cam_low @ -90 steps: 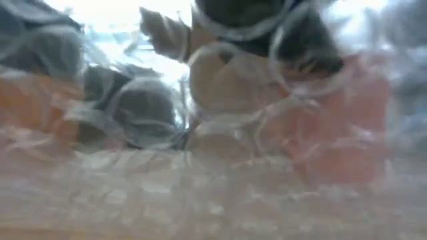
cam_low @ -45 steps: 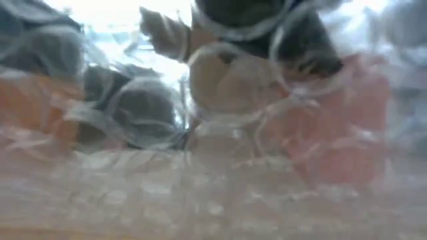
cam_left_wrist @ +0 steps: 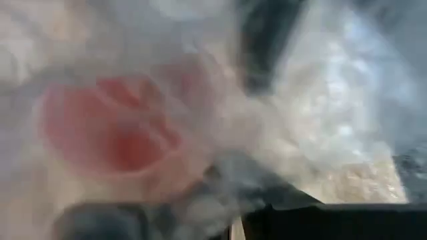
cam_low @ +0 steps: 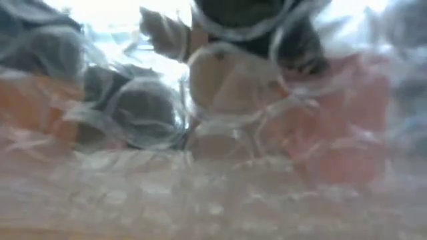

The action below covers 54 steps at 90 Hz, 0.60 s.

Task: Wrap mug
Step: Wrap the pink cup with the bubble wrap

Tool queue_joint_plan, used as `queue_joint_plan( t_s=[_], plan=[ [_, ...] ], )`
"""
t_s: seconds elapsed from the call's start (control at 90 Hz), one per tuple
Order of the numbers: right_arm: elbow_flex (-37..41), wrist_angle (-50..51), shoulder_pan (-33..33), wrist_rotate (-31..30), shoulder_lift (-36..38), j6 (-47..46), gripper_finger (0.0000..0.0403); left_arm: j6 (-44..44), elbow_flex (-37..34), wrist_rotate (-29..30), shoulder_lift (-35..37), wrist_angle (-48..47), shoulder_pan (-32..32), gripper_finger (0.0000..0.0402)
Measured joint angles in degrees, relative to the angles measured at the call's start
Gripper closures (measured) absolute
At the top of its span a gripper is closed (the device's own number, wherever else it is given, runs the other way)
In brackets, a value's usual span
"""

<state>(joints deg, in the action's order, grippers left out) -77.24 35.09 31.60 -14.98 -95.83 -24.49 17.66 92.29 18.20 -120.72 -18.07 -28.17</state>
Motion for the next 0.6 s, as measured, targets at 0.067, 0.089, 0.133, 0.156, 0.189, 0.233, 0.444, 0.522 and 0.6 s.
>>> queue_joint_plan(
  t_s=[0.067,0.089,0.133,0.156,0.189,0.233,0.444,0.522,0.6],
  plan=[
    [0.72,-1.53,0.02,0.0,0.0,-0.05,0.0152,0.08,0.0,0.02,0.86,0.39,-0.2,0.0402],
    [0.97,-1.85,0.02,0.02,0.0,-0.12,0.0152,0.08,0.0,0.03,1.25,0.12,-0.35,0.0402],
    [1.35,-2.55,0.02,0.02,0.0,-0.38,0.0152,0.08,0.0,0.04,1.93,-0.92,-0.74,0.0402],
    [1.46,-2.76,0.02,0.02,0.0,-0.42,0.0152,0.09,0.0,0.01,2.26,-1.37,-0.84,0.0402],
    [1.61,-3.35,0.02,0.04,0.0,-0.46,0.0152,0.12,0.0,0.0,2.69,-2.06,-1.02,0.0402],
    [1.67,-4.14,0.06,0.04,0.0,-0.49,0.0152,0.58,0.0,-0.02,3.44,-3.93,-1.43,0.0402],
    [1.74,-5.57,0.02,0.03,-1.56,0.13,0.0152,9.27,0.0,0.81,8.65,-19.93,-5.18,0.0402],
    [1.74,-5.89,0.02,0.15,-2.73,1.05,0.0152,12.55,0.02,3.18,10.94,-23.05,-7.02,0.0402],
    [1.76,-6.16,0.02,0.11,-3.82,1.36,0.0152,13.35,0.02,7.79,13.07,-23.12,-8.76,0.0402]
  ],
)
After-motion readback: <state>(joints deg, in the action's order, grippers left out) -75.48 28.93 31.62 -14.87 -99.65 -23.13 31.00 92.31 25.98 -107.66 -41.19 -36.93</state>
